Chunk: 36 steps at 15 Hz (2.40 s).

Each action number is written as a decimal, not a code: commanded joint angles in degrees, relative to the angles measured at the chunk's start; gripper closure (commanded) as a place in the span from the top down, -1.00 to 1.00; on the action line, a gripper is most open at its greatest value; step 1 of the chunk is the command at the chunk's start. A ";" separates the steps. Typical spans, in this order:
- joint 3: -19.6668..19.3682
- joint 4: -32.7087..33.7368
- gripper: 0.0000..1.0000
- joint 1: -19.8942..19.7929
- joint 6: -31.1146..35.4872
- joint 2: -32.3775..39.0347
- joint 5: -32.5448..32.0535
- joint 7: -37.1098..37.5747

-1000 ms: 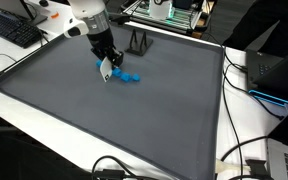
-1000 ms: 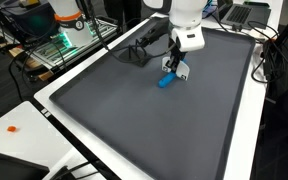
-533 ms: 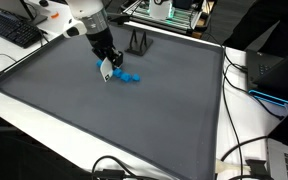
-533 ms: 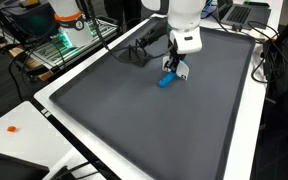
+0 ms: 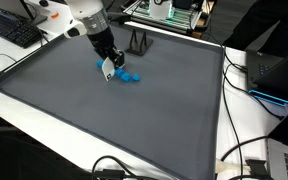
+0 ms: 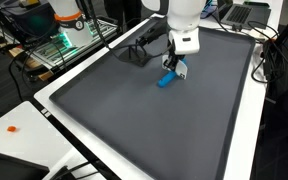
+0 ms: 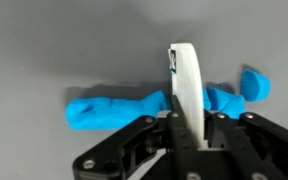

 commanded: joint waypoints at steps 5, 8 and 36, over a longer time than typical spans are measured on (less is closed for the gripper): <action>0.35 -0.21 -0.95 0.02 -3.99 0.23 0.97 1.89; 0.35 -0.28 -0.95 -0.13 -4.34 -0.63 0.88 1.59; -3.51 0.48 -0.95 -0.34 -1.20 -1.55 -4.46 1.05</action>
